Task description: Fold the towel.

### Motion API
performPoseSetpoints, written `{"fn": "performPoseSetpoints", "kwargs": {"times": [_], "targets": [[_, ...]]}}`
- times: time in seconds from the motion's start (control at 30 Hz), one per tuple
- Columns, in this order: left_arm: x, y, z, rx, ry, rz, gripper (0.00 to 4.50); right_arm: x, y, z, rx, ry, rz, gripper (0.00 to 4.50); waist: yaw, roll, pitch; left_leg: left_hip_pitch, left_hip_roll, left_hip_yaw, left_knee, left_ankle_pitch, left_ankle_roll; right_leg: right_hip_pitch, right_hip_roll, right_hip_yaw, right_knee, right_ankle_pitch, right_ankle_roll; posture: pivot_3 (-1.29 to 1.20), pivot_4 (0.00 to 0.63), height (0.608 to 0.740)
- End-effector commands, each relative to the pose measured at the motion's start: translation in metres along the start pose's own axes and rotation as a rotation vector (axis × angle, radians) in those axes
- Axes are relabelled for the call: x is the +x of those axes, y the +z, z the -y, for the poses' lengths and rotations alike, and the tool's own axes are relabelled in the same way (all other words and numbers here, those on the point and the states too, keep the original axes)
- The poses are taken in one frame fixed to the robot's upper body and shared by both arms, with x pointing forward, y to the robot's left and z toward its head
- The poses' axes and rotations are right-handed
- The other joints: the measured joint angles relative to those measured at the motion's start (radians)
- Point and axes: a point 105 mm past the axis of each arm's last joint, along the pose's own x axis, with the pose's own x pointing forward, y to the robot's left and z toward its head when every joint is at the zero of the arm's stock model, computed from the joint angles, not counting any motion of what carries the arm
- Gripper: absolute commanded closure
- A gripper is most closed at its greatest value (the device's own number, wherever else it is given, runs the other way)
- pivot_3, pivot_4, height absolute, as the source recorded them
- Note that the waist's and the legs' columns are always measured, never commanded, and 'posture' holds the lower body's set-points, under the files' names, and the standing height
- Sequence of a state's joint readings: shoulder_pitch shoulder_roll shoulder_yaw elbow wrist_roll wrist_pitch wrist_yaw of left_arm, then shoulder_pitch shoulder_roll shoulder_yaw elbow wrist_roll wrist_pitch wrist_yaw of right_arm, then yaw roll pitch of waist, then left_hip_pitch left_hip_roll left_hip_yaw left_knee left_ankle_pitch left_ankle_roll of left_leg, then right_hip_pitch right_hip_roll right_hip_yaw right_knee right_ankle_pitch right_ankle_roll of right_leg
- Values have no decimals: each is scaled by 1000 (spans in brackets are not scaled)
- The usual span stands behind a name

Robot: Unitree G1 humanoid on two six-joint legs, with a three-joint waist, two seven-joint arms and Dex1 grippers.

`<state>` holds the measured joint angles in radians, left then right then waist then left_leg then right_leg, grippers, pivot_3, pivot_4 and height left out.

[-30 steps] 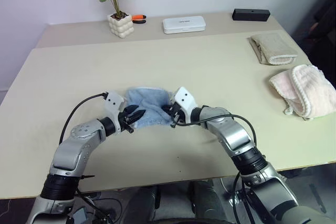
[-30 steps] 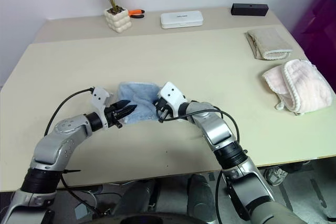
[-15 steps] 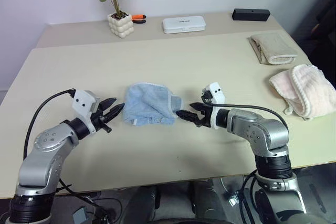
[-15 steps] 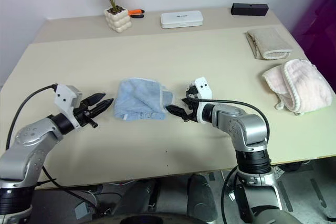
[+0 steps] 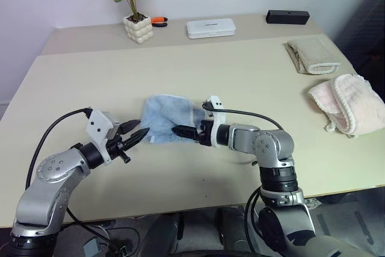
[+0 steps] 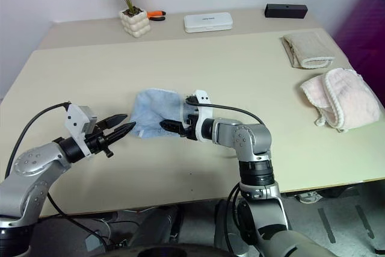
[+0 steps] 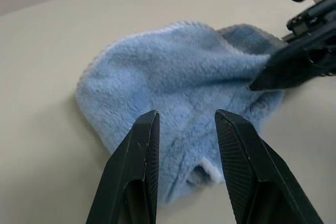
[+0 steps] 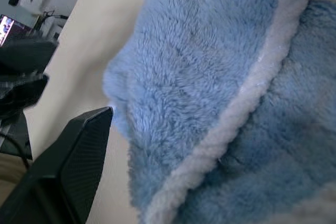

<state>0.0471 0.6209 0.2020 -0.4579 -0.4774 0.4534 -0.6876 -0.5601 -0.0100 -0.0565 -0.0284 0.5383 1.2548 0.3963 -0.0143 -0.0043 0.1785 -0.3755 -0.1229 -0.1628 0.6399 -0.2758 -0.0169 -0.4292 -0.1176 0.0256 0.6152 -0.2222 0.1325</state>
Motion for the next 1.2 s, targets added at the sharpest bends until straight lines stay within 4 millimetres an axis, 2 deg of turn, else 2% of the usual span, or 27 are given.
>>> {"fn": "performPoseSetpoints", "kwargs": {"times": [0.03, 0.2, 0.3, 0.4, 0.47, 0.53, 0.57, 0.6, 0.63, 0.7, 0.77, 0.83, 0.97, 1.13, 1.2], "targets": [[-2, 10, 4, 32, -2, 29, 2857, 5, 9, -11, 29, 47, 42, 1886, -2, 0, 0, 0, 0, 0, 0, 0, 0, 0, 0, 0, 0, 0, 0, 0, 150, 740], [-2, 8, 5, 28, 2, 28, 2857, -4, 28, -12, 34, 50, 137, 4472, -3, 0, 0, 0, 0, 0, -4, 1, -1, -3, 0, 1, 0, 0, 0, 0, 150, 740], [1, 9, 5, 28, 0, 29, 2857, -16, 51, -15, 17, 59, 256, 4472, -2, 0, 0, 0, 0, 0, -5, 1, -1, -3, 0, 1, 0, 0, 0, 0, 150, 740], [5, 12, 2, 33, 2, 40, 2857, -38, 84, -4, 0, -14, 410, 4472, 0, 0, 0, 0, 0, 0, -5, 1, -2, -3, 0, 0, 0, 0, -1, 0, 150, 740], [10, 15, -1, 35, 6, 55, 2857, -66, 115, 22, 26, -145, 567, 4472, 4, 0, 0, 0, 0, 0, -5, 1, -2, -3, 0, 0, 0, 0, -1, 0, 150, 740], [16, 17, -2, 33, -1, 69, 2857, -92, 135, 48, 75, -267, 693, 4472, 4, 0, 0, 0, 0, 0, -5, 1, -2, -3, 0, 0, 0, 0, -1, 0, 150, 740], [18, 18, -2, 32, -8, 74, 2857, -102, 141, 58, 100, -313, 735, 4472, 4, 0, 0, 0, 0, 0, -5, 1, -2, -2, 0, 0, -1, 0, -1, 0, 150, 740], [23, 18, 0, 34, -21, 82, 2857, -116, 145, 79, 162, -414, 792, 4472, 3, 0, 0, 0, 0, 0, -6, 1, -2, -2, 0, 0, -1, 0, -1, 0, 150, 740], [27, 19, 1, 36, -30, 87, 2857, -125, 147, 93, 208, -483, 828, 4472, 2, 0, 0, 1, 0, 0, -6, 1, -2, -2, 0, 0, -1, 0, -1, 0, 150, 740], [30, 19, 2, 39, -37, 92, 2857, -132, 147, 105, 252, -544, 857, 4472, -2, 0, 0, 1, 0, 1, -8, 2, -2, -3, 0, 0, -1, 0, -1, 0, 150, 740], [37, 22, 5, 39, -53, 110, 2857, -151, 132, 130, 350, -682, 897, 4472, -9, 1, 0, 1, 1, 4, -9, 3, -4, -5, -1, 1, 0, 1, -1, 0, 150, 740], [41, 23, 7, 40, -65, 117, 2857, -166, 115, 146, 424, -786, 917, 4472, -7, 1, 0, 0, 2, 5, -9, 4, -5, -7, 0, 1, 0, 1, -1, 0, 150, 740], [41, 20, 10, 39, -72, 114, 2857, -168, 97, 143, 454, -802, 896, 4472, -7, 1, 0, 0, 2, 8, -9, 3, -5, -7, -1, 3, 0, 1, -1, 0, 150, 740], [40, 17, 11, 35, -73, 109, 2857, -170, 89, 136, 463, -793, 882, 4472, -4, 2, 0, 0, 2, 8, -8, 2, -2, -7, 0, 3, 1, 1, -2, 0, 150, 740], [40, 15, 10, 32, -75, 106, 2857, -171, 91, 129, 458, -741, 899, 3770, -3, 2, 0, 0, 2, 8, -8, 2, -2, -7, 0, 3, 1, 1, -2, 0, 150, 740]]}}
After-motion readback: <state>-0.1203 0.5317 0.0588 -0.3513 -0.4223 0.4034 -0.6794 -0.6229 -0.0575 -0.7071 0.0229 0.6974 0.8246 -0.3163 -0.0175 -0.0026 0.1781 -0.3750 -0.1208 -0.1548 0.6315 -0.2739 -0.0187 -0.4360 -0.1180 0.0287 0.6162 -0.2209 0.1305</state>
